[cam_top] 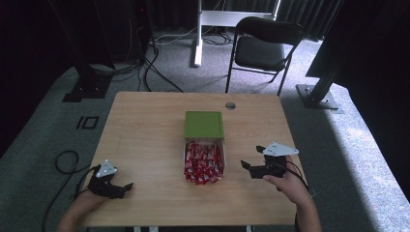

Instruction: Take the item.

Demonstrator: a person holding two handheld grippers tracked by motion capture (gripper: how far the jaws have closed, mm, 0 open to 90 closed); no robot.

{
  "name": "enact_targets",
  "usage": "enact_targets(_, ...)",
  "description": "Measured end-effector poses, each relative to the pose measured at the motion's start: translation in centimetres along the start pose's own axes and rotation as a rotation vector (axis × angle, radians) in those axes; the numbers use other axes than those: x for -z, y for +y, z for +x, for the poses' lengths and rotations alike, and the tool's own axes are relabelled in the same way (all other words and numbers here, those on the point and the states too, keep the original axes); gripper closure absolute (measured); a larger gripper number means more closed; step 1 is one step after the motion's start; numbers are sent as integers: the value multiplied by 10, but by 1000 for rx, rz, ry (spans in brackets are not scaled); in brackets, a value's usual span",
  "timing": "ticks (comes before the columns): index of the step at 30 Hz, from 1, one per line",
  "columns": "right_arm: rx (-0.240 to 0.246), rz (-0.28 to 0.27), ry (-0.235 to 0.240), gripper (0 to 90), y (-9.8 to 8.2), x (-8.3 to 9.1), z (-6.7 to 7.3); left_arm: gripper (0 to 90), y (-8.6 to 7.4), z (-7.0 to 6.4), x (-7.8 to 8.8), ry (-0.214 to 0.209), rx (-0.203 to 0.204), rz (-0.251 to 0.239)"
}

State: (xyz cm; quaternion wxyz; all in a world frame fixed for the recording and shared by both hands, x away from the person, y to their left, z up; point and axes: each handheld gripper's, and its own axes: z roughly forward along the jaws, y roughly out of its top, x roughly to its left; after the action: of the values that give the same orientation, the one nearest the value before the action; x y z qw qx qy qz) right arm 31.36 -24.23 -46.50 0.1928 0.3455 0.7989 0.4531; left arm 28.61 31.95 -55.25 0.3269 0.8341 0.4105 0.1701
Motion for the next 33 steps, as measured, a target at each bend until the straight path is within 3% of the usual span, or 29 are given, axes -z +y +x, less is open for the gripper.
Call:
enact_targets(19,59,-27,80,141,30,-14,24,15,0,0,0,0,0,0)
enact_targets(33,153,-24,157,141,55,-40,50,15,0,0,0,1,0,-2)
